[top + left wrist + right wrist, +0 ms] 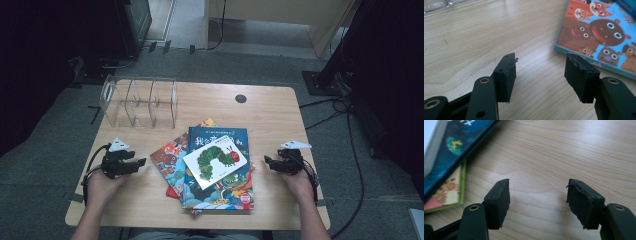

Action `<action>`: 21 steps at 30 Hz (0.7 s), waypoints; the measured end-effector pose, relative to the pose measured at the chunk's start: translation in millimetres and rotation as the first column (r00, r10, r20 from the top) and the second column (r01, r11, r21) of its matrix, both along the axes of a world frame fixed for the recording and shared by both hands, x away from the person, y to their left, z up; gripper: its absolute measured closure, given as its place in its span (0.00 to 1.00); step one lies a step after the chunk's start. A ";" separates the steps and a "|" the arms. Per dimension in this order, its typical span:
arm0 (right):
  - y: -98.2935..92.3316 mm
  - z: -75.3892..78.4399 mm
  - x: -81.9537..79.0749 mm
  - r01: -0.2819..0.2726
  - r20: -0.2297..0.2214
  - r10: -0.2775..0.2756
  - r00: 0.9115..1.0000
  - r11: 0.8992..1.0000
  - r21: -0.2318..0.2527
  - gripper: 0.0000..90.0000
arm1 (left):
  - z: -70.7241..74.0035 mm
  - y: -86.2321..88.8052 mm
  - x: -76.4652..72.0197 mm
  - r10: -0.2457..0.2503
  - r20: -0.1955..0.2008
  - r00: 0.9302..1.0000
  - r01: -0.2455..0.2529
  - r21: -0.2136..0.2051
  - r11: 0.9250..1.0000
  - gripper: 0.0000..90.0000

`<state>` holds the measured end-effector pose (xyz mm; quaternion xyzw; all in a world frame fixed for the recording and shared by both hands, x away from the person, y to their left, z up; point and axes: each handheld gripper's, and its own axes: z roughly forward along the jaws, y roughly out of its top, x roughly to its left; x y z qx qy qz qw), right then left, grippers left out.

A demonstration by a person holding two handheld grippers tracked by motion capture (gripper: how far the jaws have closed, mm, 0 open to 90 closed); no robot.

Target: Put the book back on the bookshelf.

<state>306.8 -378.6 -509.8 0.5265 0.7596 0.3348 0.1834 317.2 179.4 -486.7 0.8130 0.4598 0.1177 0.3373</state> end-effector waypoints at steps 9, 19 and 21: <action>16.0 16.1 -2.8 -0.061 -0.016 0.061 0.998 0.998 0.036 0.45 | 11.9 -13.7 2.4 -0.053 -0.001 0.999 0.053 -0.015 0.998 0.54; 35.4 28.9 -15.0 -0.133 -0.005 0.133 0.991 0.990 0.049 0.52 | 19.0 -32.9 7.4 -0.114 -0.012 0.993 0.113 -0.043 0.993 0.59; 37.0 30.7 -17.4 -0.135 -0.003 0.135 0.991 0.989 0.060 0.54 | 19.5 -36.2 9.1 -0.115 -0.016 0.993 0.115 -0.048 0.992 0.60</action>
